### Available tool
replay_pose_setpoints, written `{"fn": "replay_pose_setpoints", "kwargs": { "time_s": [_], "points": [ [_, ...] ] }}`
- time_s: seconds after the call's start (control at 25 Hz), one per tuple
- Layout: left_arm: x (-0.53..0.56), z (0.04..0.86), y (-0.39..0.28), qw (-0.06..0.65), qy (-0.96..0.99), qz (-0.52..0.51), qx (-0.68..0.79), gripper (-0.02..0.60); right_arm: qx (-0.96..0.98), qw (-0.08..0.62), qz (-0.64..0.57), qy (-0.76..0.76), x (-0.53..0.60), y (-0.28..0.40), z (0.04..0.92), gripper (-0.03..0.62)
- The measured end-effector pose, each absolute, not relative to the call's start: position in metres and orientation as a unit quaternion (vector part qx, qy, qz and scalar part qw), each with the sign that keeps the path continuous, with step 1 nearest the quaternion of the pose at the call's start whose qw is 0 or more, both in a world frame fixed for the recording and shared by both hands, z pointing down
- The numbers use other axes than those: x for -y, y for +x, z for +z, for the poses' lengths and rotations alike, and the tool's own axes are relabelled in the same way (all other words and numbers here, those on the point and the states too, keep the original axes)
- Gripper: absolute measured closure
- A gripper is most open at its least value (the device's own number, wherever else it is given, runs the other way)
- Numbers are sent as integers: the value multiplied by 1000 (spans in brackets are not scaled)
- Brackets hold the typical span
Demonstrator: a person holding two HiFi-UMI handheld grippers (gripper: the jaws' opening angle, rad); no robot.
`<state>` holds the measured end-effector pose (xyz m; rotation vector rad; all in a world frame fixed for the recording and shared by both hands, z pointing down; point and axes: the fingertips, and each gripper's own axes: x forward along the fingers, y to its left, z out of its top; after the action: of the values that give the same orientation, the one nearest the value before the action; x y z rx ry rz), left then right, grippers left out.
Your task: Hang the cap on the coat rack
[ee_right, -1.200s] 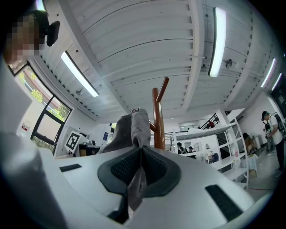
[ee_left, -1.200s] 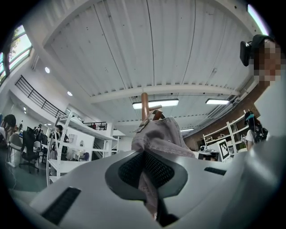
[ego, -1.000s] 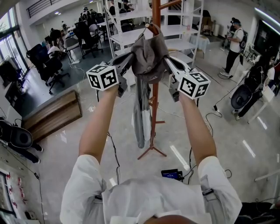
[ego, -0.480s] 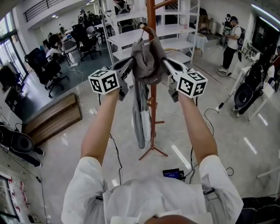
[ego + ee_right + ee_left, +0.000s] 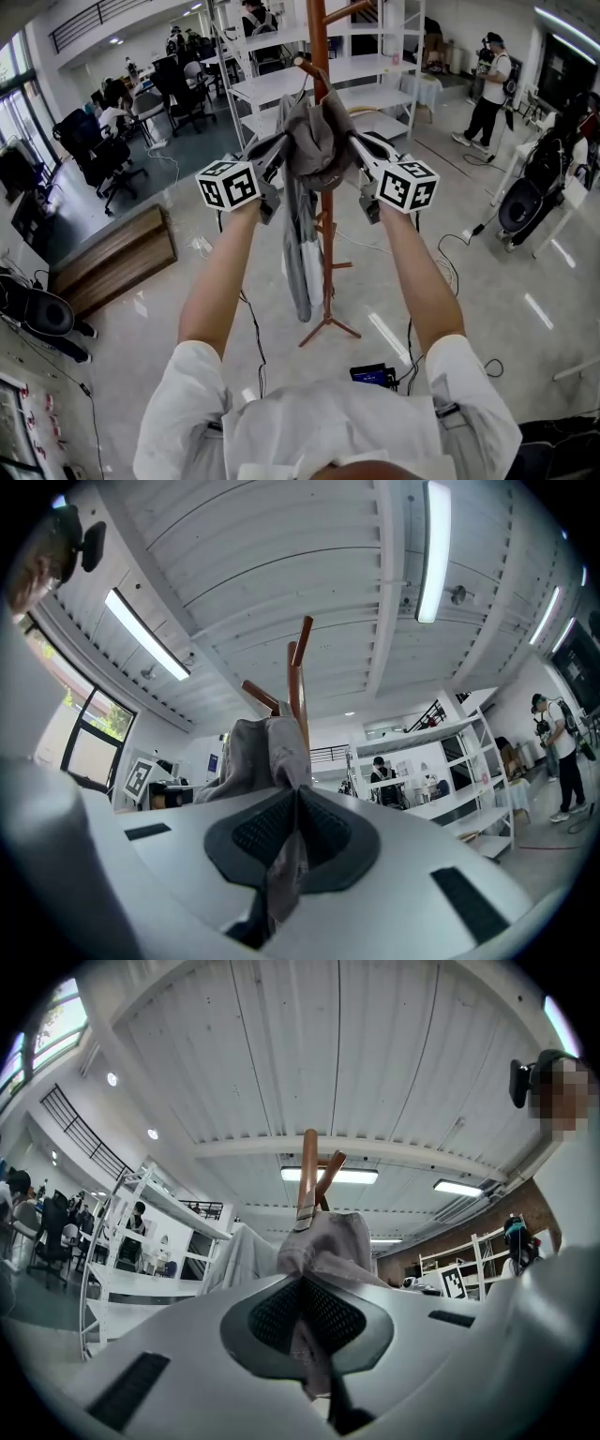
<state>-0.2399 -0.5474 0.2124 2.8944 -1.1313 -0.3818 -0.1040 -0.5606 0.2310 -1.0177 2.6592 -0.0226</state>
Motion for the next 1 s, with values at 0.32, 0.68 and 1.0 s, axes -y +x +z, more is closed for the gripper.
{"fn": "replay_pose_setpoints", "kwargs": {
  "time_s": [0.32, 0.68, 1.0],
  "points": [
    [537, 211, -254, -42, 908, -159, 386, 561, -914, 144, 52, -375, 551, -93, 226, 562],
    [487, 251, -292, -80, 889, -158, 423, 560, -910, 168, 81, -370, 502, -69, 250, 562],
    [425, 356, -277, -36, 894, -135, 425, 560, -915, 140, 52, -375, 448, -73, 331, 562]
  ]
}}
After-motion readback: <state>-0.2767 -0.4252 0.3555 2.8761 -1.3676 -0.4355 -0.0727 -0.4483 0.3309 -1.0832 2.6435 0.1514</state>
